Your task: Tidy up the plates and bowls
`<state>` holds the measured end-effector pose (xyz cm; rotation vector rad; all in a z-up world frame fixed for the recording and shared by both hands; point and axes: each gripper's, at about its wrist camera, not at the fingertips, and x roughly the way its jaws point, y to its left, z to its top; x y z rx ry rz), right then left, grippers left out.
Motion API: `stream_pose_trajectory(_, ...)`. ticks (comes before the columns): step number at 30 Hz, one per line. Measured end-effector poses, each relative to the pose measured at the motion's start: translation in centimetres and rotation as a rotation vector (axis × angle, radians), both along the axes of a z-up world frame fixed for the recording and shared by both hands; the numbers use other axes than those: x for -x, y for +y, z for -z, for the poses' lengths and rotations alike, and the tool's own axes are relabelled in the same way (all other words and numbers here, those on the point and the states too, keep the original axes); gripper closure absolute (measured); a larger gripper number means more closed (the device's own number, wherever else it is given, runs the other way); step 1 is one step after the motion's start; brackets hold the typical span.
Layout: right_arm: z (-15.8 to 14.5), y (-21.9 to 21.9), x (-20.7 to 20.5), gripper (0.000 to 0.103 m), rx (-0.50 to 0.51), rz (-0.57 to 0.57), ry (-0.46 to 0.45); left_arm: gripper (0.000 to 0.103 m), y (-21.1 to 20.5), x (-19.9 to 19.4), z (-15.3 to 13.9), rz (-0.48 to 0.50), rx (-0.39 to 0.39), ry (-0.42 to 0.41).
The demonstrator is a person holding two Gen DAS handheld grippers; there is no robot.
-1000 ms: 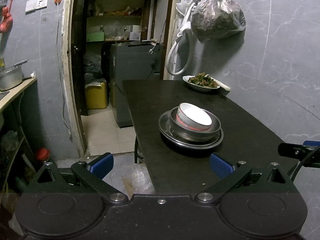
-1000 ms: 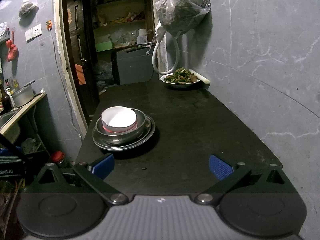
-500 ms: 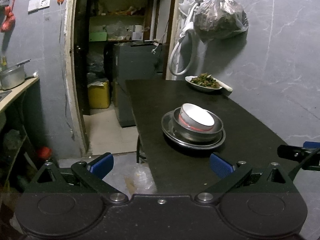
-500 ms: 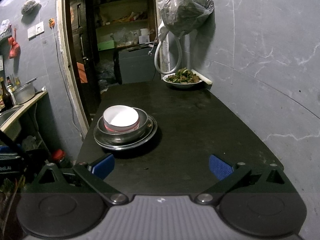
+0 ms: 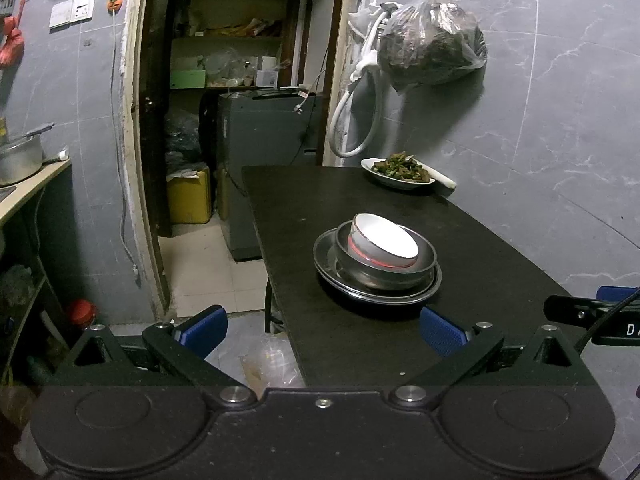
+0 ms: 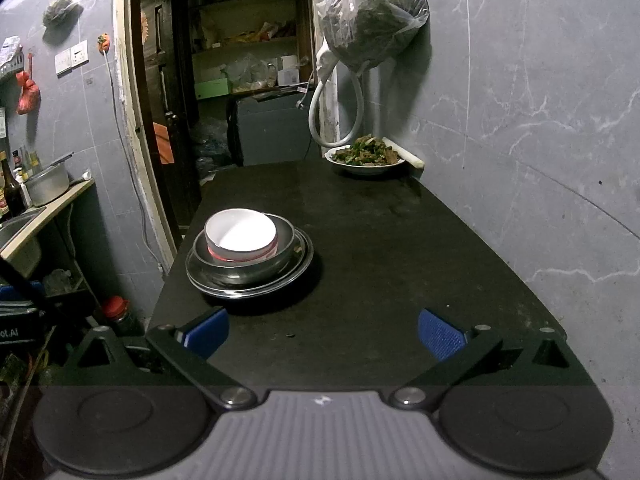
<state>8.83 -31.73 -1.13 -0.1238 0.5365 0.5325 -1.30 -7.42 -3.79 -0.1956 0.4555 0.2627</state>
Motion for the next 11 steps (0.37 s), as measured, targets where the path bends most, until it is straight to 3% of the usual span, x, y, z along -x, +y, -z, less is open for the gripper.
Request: stream_pose_trajectory(11,0.07,-0.04,-0.1,0.0,0.0,0.001,0.003,0.001,-0.05,-0.07,0.02,0.003,0.0,0.001)
